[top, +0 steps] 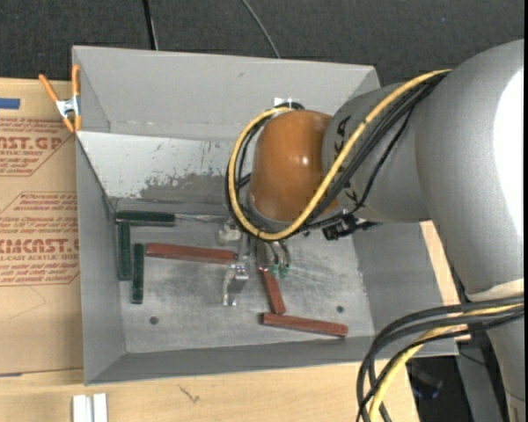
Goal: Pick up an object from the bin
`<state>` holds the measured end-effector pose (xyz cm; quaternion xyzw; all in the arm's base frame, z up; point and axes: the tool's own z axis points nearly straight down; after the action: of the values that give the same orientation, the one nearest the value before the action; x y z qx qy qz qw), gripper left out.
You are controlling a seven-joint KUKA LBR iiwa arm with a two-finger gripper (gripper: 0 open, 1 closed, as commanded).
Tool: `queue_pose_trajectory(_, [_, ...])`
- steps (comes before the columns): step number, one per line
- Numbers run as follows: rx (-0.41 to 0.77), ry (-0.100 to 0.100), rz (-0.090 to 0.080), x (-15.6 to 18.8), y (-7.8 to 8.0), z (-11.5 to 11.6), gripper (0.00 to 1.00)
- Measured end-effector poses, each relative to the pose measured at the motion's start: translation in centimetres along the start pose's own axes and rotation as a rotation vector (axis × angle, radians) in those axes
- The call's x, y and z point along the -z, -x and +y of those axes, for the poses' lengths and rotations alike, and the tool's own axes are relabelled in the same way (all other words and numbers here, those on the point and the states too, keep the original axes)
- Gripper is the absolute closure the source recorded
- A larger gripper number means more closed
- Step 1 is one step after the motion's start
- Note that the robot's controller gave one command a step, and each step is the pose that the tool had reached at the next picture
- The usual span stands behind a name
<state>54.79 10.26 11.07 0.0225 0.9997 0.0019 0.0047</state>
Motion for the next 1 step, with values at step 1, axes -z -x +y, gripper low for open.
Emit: queue_pose_trajectory(1, [0.058, 0.001, -0.004, -3.47, 5.02, -1.32, 1.00])
